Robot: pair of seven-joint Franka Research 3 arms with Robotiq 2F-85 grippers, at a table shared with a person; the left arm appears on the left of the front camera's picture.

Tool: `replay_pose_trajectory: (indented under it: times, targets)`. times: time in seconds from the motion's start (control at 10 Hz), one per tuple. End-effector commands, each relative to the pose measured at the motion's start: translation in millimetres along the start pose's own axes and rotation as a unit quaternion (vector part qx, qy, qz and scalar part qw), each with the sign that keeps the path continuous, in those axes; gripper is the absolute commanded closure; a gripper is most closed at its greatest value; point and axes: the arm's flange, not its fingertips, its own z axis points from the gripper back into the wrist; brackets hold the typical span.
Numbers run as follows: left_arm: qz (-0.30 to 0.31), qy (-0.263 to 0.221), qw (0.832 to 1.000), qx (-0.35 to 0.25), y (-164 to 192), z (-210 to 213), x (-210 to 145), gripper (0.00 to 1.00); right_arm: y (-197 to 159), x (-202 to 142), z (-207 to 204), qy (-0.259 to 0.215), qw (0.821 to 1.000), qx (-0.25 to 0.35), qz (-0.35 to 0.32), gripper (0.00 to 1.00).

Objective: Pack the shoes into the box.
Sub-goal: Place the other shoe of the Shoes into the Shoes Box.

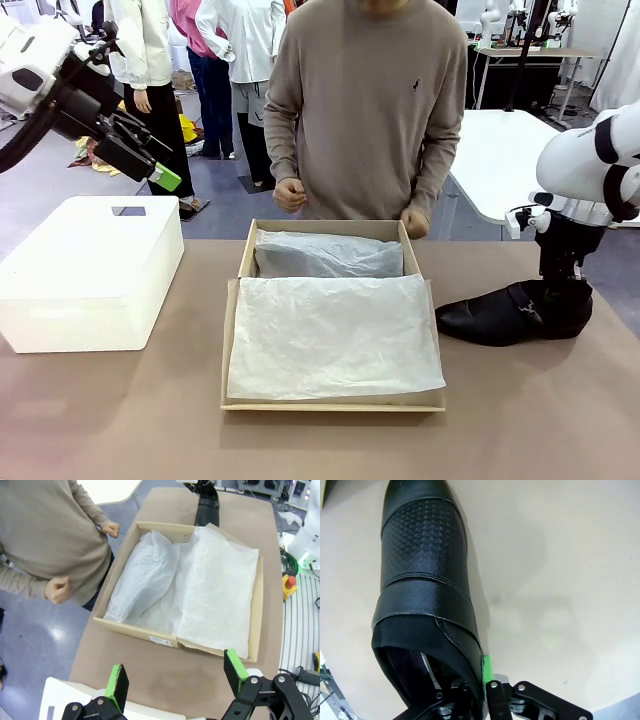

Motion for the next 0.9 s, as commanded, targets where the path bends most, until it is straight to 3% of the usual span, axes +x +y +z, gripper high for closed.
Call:
replay_pose_trajectory:
  times: [0.0,0.4,0.8]
  targets:
    - [-0.006,-0.008,1.0,-0.005,0.6,1.1,-0.7,0.0,-1.3,-1.7,19.1,-0.011,1.0,-0.011,-0.027,1.0]
    - [-0.006,-0.008,1.0,-0.005,0.6,1.1,-0.7,0.0,3.6,5.7,81.8,0.016,0.997,-0.005,-0.08,1.0]
    - [-0.006,-0.008,1.0,-0.005,0.6,1.1,-0.7,0.0,20.9,22.9,138.7,-0.006,0.977,0.024,-0.212,1.0]
